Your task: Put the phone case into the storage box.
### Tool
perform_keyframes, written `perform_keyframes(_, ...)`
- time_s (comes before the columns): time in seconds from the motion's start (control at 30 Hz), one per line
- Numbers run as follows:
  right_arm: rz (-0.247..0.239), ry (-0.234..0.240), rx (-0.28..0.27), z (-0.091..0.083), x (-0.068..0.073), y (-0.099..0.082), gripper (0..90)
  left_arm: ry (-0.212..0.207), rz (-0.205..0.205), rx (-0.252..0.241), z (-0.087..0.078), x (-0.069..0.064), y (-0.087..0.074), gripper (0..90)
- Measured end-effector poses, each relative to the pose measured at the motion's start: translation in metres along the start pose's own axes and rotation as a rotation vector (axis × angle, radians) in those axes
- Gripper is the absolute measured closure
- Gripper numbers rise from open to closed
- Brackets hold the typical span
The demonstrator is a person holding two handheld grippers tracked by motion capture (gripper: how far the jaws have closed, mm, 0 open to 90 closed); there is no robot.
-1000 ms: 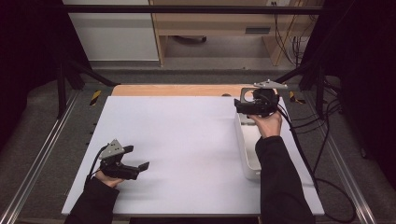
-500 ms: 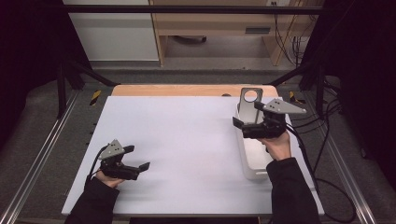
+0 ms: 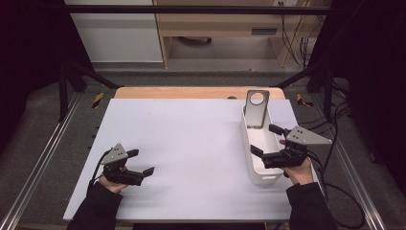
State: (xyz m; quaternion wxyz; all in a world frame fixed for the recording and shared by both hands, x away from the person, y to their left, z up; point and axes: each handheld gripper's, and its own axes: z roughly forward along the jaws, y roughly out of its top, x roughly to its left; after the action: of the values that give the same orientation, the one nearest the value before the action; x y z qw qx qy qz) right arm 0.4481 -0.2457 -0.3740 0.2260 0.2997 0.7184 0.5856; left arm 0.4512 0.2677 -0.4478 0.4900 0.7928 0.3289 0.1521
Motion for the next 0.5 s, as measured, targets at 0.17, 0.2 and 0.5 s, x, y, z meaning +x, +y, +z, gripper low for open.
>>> perform_keyframes(0.17,0.002,0.027,0.021,-0.012,-0.003,-0.019,0.2,-0.003,0.005,-0.007,-0.001,-0.001,0.000,2.5)
perform_keyframes(0.2,0.001,0.025,0.018,-0.014,-0.003,-0.022,0.2,-0.004,0.005,-0.008,-0.001,-0.001,0.000,2.5)
perform_keyframes(0.5,0.026,0.037,-0.014,-0.038,-0.005,-0.040,0.2,-0.010,0.009,-0.025,-0.003,-0.002,0.001,2.5)
